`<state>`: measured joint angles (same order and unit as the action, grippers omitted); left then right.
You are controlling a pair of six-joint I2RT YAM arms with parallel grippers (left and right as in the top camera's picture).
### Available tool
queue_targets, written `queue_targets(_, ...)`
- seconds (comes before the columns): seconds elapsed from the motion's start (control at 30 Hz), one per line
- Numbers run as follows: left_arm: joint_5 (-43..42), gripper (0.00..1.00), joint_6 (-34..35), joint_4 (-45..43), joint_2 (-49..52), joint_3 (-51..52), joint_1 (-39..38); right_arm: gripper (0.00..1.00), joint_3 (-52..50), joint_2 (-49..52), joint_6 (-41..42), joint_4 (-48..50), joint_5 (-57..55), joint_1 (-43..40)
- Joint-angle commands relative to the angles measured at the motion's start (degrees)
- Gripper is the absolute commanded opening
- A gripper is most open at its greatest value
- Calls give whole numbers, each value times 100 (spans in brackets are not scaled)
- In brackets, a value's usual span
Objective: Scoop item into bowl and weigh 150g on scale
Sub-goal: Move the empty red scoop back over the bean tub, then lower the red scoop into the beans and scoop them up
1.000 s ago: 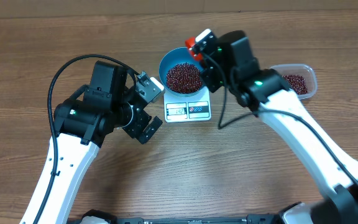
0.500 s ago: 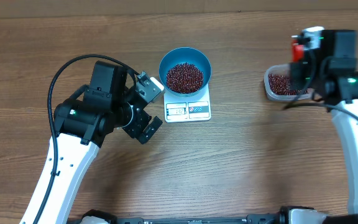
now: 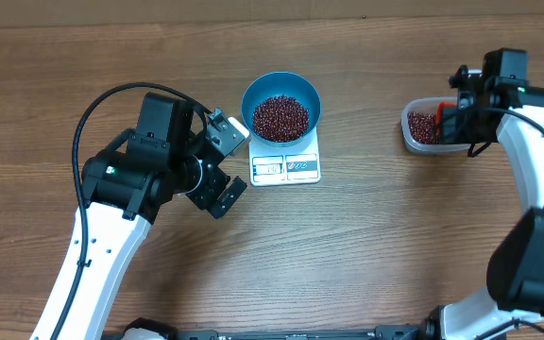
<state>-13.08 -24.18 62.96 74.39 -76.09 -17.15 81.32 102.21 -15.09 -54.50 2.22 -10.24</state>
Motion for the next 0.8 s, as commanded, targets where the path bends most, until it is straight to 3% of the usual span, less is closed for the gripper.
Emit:
queue_targets(0.0,-42,100,-68,0,24,11,24,4,11,168,-37,35,-175,-7)
queue_targets(0.5,-44,100,-68,0,24,11,24,4,11,529,-212,313,-354,0)
queue_targets(0.77,-44,100,-68,0,24,11,24,4,11,529,-302,52,981,-2)
